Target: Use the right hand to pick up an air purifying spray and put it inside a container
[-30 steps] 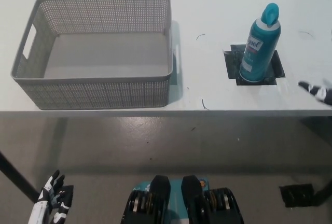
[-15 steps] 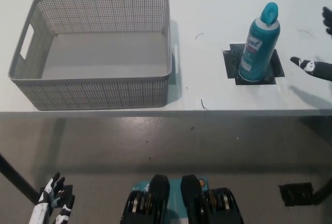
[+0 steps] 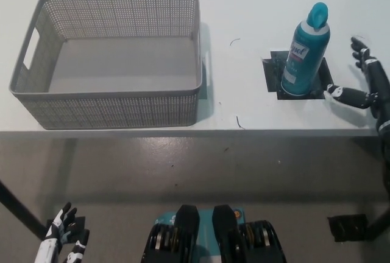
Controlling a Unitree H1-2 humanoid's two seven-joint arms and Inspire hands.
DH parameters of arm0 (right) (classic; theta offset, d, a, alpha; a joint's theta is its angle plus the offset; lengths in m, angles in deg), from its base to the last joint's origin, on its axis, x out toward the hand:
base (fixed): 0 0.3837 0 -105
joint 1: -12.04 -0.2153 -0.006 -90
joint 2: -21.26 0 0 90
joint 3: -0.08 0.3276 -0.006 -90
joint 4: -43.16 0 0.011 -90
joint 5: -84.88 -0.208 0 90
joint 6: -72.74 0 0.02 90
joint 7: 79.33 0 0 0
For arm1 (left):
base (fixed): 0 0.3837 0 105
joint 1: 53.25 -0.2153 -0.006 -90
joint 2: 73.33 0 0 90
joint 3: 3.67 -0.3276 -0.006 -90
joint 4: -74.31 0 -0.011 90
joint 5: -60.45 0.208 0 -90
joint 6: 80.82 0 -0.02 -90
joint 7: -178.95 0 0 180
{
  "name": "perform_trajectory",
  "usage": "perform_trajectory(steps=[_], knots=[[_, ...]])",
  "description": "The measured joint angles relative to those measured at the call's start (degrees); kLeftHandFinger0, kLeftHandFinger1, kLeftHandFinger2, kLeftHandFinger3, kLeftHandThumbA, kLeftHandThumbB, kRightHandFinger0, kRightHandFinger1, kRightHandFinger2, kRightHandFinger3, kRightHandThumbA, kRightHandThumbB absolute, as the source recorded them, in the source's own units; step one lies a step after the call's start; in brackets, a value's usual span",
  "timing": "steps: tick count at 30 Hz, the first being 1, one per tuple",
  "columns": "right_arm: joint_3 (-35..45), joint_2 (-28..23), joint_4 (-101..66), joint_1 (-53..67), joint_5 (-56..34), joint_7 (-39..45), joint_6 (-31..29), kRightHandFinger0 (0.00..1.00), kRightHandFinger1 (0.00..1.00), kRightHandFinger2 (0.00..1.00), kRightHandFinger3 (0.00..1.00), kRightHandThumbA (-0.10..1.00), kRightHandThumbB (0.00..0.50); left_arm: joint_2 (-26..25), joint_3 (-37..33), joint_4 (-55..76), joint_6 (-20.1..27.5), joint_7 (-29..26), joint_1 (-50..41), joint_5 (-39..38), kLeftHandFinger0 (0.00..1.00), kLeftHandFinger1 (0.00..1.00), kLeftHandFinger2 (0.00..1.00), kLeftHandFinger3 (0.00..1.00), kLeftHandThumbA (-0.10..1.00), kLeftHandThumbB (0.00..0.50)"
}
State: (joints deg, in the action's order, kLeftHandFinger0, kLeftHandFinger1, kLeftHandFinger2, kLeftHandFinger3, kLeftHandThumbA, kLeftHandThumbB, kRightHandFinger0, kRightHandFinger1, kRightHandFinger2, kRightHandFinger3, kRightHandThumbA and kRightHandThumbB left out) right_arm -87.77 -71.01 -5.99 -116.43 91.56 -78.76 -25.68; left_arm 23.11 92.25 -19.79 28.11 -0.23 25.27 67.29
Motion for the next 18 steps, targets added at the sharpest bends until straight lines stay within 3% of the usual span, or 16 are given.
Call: perform_trajectory(steps=[6,12,15,18], knots=[[-0.55,1.87,2.92,-1.65,0.36,-0.78,-0.09,1.0,1.0,1.0,1.0,0.81,0.5,-0.01,0.0,-0.01,0.06,0.01,0.53,0.16,0.9,1.0,1.0,1.0,0.71,0.483],[-0.75,3.42,5.47,-2.8,0.5,-1.26,-0.26,1.0,1.0,1.0,1.0,0.88,0.5,-0.05,0.0,-0.02,0.16,0.02,0.51,0.31,0.88,1.0,1.0,1.0,0.72,0.495],[-1.18,4.06,6.4,-2.92,0.72,-1.6,-0.24,1.0,1.0,1.0,1.0,0.79,0.5,-0.06,-0.01,0.02,0.31,0.02,0.48,0.45,0.89,1.0,1.0,1.0,0.7,0.479],[-1.19,4.91,7.51,-3.11,0.59,-1.62,-0.42,1.0,1.0,1.0,1.0,0.78,0.5,-0.08,-0.01,0.11,0.31,0.03,0.37,0.47,0.9,1.0,1.0,1.0,0.67,0.479]])
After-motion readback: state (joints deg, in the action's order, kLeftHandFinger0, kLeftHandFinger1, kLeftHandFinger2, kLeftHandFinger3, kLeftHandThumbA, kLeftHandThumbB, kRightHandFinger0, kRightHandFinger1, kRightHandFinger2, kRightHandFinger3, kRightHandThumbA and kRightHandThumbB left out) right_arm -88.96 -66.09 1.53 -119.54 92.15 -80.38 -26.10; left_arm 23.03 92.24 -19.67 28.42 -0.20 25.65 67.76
